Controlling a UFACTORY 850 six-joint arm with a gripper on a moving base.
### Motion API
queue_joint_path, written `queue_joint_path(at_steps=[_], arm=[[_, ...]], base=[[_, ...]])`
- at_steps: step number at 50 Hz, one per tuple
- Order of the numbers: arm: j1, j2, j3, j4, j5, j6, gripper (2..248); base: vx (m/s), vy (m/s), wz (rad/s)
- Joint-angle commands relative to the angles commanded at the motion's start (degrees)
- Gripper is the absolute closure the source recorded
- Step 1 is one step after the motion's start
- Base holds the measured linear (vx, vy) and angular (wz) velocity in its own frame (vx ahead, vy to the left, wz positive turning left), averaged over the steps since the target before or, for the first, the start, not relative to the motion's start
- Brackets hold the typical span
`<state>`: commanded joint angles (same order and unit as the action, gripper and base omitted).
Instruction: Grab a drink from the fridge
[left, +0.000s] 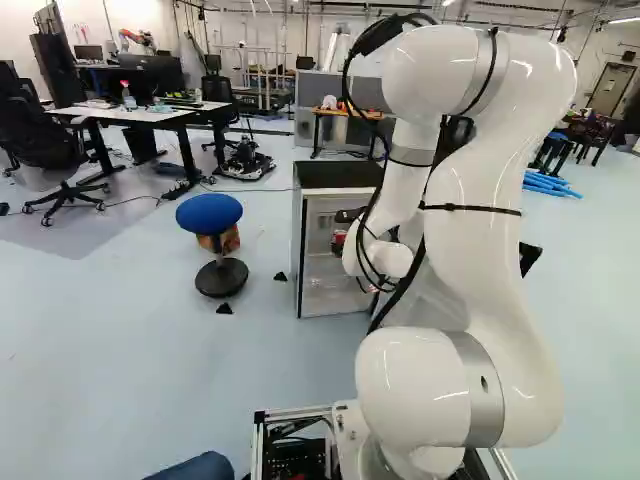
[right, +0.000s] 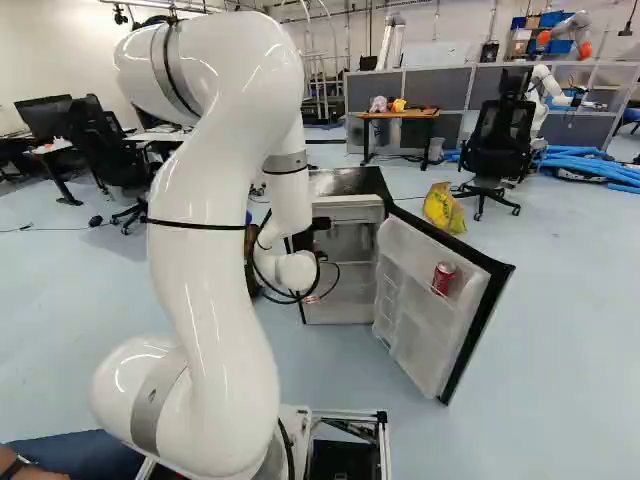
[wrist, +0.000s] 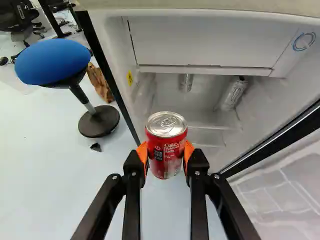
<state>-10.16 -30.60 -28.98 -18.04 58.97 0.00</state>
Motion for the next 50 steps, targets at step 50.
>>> queue_joint_path(at_steps=[50], arm=[[0.0,10.4,4.2,0.0,-0.9,0.0,157]], base=[[0.0,0.0,0.0]])
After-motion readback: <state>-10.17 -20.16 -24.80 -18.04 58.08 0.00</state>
